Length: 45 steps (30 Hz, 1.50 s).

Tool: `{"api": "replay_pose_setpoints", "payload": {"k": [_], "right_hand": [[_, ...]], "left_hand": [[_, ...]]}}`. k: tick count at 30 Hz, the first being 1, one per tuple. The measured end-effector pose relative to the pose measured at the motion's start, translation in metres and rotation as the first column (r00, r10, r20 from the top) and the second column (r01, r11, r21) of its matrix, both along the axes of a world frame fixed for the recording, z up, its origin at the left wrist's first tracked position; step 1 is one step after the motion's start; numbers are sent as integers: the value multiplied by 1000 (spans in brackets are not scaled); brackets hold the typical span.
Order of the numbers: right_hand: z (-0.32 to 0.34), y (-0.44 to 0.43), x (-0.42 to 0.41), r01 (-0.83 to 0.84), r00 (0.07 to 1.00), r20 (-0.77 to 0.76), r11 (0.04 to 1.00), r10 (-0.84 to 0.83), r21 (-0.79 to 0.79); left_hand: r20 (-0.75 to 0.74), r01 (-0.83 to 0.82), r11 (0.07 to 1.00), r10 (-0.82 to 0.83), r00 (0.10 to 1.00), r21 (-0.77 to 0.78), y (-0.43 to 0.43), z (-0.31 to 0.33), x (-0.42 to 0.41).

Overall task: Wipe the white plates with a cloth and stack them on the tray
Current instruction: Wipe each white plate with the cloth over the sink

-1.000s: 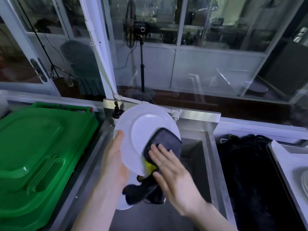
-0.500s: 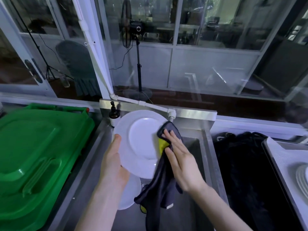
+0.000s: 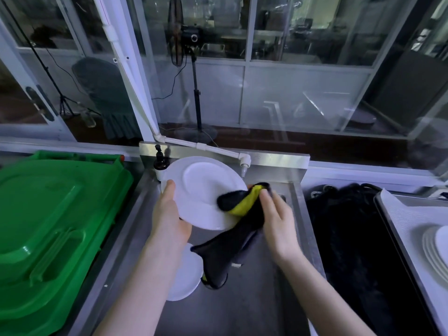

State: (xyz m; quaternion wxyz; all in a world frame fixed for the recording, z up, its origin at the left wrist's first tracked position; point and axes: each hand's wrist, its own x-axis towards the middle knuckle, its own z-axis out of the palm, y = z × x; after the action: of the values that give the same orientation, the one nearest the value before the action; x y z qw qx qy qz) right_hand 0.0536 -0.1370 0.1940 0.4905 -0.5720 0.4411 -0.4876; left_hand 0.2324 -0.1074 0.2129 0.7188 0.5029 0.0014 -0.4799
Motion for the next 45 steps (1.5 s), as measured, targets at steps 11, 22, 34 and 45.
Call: {"api": "replay_pose_setpoints", "payload": {"k": [11,22,34,45], "right_hand": [[-22,-1,-16,-187,684,-668,815,-292,-548],[27,-24,-49,-15,788,-435,691,-437,-722],[10,-44,-122,35,981,-195,991,-9,126],[27,-4,-184,222,975,-31,969,-220,108]], "left_hand": [[75,128,991,-125,989,-34,4,11,12],[160,237,968,-247,956,78,-8,16,-10],[660,160,978,-209,721,135,3,-12,-51],[520,277,955,-290,803,105,-21,2,-105]]}}
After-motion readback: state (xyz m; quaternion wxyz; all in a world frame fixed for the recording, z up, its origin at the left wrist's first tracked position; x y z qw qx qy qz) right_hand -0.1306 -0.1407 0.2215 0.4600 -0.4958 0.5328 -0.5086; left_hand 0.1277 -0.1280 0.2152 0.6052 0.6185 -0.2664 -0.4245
